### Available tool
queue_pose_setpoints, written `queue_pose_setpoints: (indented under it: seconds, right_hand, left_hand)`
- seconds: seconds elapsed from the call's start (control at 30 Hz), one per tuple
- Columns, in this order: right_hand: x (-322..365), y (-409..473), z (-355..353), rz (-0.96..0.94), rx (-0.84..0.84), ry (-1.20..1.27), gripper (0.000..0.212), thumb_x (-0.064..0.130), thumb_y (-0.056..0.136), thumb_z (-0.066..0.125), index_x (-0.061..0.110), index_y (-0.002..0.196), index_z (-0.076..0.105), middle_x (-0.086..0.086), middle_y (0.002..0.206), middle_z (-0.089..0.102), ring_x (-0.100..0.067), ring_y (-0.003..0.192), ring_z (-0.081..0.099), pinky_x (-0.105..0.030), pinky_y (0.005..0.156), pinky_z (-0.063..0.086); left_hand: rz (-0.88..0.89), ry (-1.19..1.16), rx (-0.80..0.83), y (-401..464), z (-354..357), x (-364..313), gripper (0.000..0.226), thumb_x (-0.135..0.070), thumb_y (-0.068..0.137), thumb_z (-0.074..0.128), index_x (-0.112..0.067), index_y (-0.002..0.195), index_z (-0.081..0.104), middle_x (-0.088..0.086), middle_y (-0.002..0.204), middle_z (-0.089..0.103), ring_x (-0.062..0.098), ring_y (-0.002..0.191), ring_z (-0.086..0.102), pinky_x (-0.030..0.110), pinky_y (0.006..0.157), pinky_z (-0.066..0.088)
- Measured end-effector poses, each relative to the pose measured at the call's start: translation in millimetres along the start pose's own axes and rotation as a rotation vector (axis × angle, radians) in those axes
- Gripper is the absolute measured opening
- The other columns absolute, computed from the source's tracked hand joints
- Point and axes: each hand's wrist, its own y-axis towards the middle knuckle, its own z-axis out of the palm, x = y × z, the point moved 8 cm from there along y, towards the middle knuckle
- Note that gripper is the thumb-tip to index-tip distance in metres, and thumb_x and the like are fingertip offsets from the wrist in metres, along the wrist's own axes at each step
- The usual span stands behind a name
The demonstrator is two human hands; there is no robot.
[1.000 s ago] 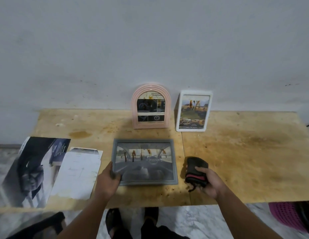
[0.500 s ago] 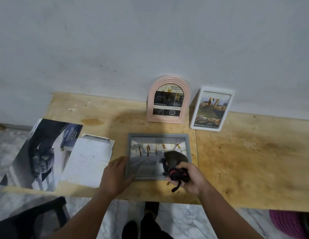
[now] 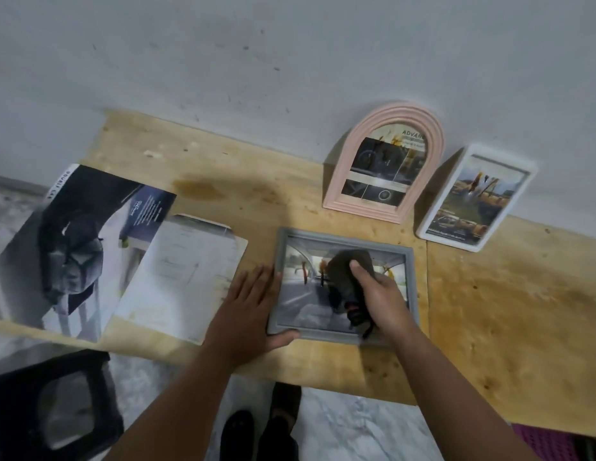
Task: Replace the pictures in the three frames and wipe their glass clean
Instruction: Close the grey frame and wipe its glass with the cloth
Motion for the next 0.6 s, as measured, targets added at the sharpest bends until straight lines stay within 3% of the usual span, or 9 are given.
queue_pose_setpoints:
  seconds: [0.07, 0.17, 0.23, 0.37, 0.47, 0.6]
  right_hand:
    - [30, 18, 9, -0.211, -0.041, -0.253, 0.053, 0.052, 0.099, 0.057, 0.003, 0.083, 0.070, -0.021, 0.074, 0.070, -0.036, 0.065, 0.069, -0.048, 0.058, 0.055]
    - [66, 34, 40, -0.529, -0.010, -0.605, 0.043, 0.050, 0.102, 0.051, 0.012, 0.083, 0.062, -0.011, 0.087, 0.060, -0.026, 0.072, 0.060, -0.037, 0.065, 0.044]
    - [77, 41, 64, -0.679, 0.004, -0.783, 0.036, 0.048, 0.103, 0.048, 0.016, 0.099, 0.063, -0.003, 0.099, 0.049, -0.023, 0.079, 0.055, -0.035, 0.070, 0.043]
    - [60, 49, 105, -0.803, 0.029, -1.160, 0.042, 0.046, 0.103, 0.045, 0.015, 0.127, 0.060, -0.008, 0.118, 0.049, -0.031, 0.095, 0.060, -0.041, 0.074, 0.052]
    - [46, 47, 108, -0.817, 0.046, -1.176, 0.043, 0.045, 0.104, 0.044, 0.016, 0.131, 0.060, -0.007, 0.117, 0.051, -0.032, 0.092, 0.062, -0.041, 0.070, 0.052]
    - [35, 36, 101, -0.848, 0.096, -1.085, 0.038, 0.044, 0.105, 0.045, 0.014, 0.119, 0.064, -0.003, 0.110, 0.050, -0.032, 0.081, 0.062, -0.038, 0.061, 0.046]
  left_hand:
    - [0.015, -0.002, -0.023, 0, 3, 2, 0.113, -0.088, 0.086, 0.042, -0.005, 0.161, 0.026, 0.016, 0.169, 0.024, 0.030, 0.159, 0.016, 0.054, 0.126, 0.022]
    - [0.017, -0.005, -0.051, -1, 5, 4, 0.114, -0.088, 0.086, 0.044, -0.004, 0.161, 0.025, 0.015, 0.169, 0.023, 0.029, 0.159, 0.015, 0.053, 0.126, 0.022]
    - [0.015, -0.009, -0.062, 0, 4, 4, 0.114, -0.088, 0.086, 0.044, -0.004, 0.162, 0.024, 0.014, 0.170, 0.023, 0.028, 0.159, 0.015, 0.053, 0.127, 0.021]
    - [-0.007, -0.021, -0.050, 0, 4, 6, 0.115, -0.090, 0.086, 0.040, -0.007, 0.163, 0.021, 0.011, 0.171, 0.020, 0.025, 0.160, 0.013, 0.051, 0.128, 0.018]
    - [-0.010, -0.021, -0.048, 0, 5, 6, 0.115, -0.091, 0.085, 0.040, -0.008, 0.163, 0.020, 0.010, 0.171, 0.020, 0.024, 0.160, 0.011, 0.050, 0.128, 0.019]
    - [-0.011, -0.023, -0.063, 0, 4, 7, 0.115, -0.091, 0.084, 0.042, -0.009, 0.163, 0.023, 0.009, 0.170, 0.023, 0.024, 0.159, 0.014, 0.051, 0.127, 0.021]
